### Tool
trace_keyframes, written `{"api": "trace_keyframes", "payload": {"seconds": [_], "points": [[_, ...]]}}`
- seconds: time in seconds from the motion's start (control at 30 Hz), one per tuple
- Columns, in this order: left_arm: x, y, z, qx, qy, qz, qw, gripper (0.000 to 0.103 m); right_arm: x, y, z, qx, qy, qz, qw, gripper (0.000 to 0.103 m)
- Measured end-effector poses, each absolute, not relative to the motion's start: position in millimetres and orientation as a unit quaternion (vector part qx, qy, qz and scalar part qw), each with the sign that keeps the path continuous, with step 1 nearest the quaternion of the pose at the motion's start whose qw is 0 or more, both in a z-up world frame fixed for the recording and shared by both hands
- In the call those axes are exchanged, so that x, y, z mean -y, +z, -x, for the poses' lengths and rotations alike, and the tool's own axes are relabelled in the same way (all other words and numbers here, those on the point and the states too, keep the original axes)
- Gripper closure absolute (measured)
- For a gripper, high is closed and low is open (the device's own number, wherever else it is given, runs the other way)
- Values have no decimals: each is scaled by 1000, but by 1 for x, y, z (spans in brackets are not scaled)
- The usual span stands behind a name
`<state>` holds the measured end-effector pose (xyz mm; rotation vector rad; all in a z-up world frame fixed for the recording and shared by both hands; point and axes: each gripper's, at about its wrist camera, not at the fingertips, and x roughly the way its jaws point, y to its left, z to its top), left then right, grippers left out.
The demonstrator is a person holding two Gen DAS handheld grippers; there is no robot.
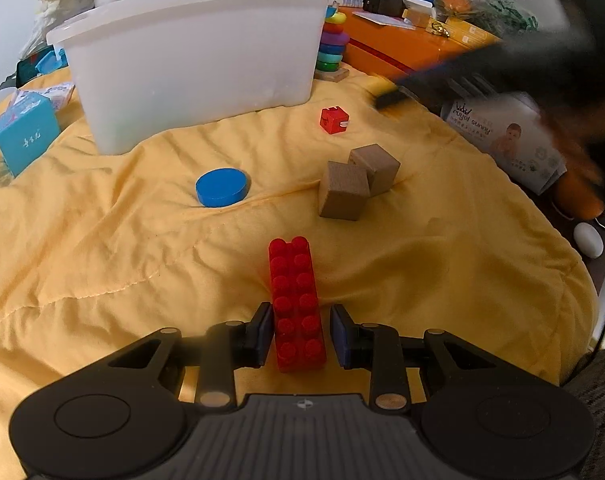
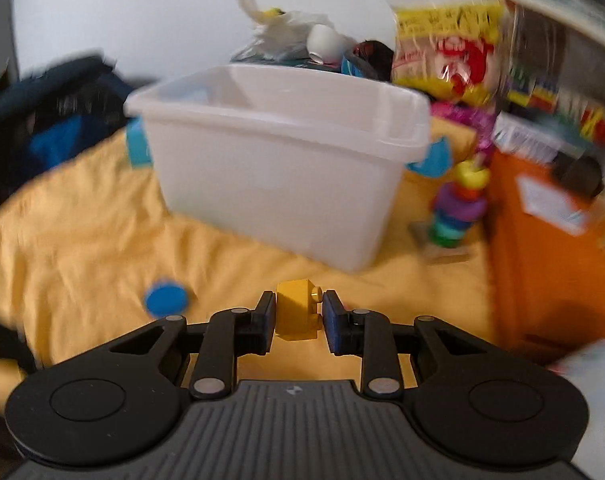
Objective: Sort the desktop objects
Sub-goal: 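Grasp the small yellow brick with the right tool while the left tool holds the red brick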
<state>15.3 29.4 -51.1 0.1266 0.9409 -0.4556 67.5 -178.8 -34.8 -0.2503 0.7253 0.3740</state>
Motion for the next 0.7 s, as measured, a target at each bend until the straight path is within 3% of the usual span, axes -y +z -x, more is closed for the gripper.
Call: {"api": "trace_keyframes", "payload": {"seconds": [0.13,0.3,0.43,0.7], "points": [[-30,-51,-16,-450,-215,-60,865,69,183,-52,-34,-391,196,180,881,75],[-27,-51,-15,-451,-209,-63,865,69,155,-94,9,-355,198,354,843,73],[-26,-52,-14,-449,-203,-62,868,69,154,-88,18,-364,227,305,850,66],[-26,-51,-13,-445,-198,-65,871,69,179,-70,16,-383,237,192,872,68]]}}
